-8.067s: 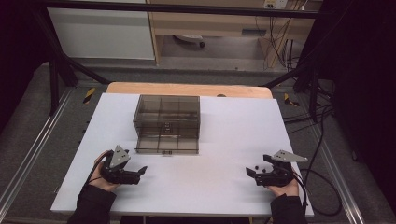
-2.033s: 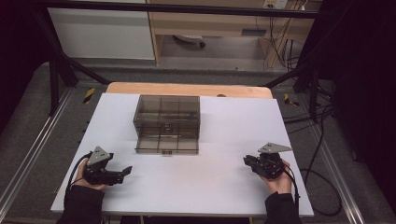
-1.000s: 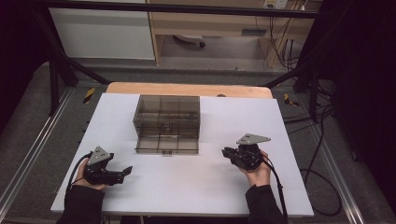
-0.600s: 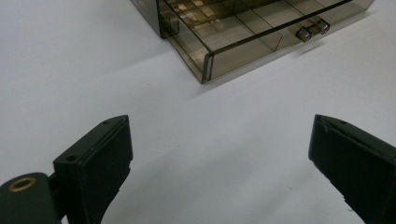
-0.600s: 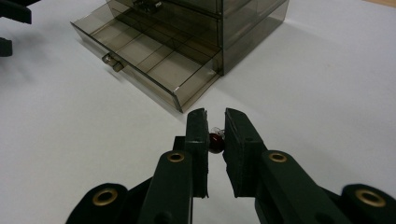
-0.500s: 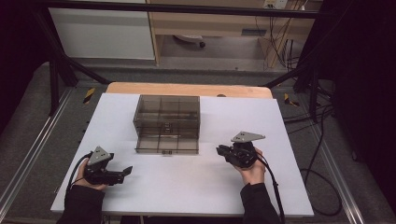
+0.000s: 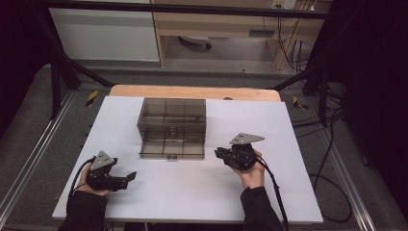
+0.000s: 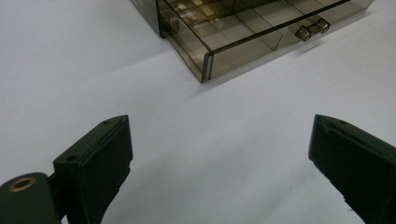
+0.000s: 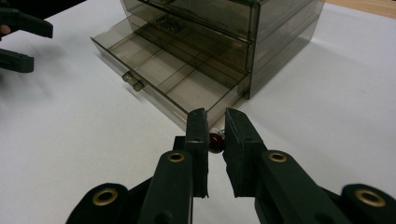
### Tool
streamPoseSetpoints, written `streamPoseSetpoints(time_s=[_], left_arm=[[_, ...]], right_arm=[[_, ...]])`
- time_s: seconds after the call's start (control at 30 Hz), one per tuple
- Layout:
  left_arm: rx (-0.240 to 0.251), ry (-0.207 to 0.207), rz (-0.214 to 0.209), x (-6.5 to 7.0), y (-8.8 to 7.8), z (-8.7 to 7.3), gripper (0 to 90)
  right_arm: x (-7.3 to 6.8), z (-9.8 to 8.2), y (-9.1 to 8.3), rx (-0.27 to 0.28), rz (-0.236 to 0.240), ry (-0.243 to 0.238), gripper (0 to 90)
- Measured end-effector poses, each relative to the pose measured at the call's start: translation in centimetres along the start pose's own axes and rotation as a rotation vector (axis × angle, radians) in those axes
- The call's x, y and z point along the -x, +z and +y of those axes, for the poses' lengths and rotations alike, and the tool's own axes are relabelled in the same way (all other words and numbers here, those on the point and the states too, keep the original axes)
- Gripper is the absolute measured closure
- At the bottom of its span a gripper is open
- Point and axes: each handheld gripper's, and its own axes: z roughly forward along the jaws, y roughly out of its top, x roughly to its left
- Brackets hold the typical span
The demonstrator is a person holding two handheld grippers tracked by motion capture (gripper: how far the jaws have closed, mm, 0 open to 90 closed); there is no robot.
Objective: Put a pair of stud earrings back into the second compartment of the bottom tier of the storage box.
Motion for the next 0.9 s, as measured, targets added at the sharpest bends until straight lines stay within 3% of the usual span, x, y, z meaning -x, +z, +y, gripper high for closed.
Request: streamPoseSetpoints(time_s=[0.9], left_arm=[[0.001,0.002,-0.004,0.0,0.0,0.0,6.6]], right_arm=[[-3.3,2.5,3.9,0.012,0.065,-0.041,80.3]])
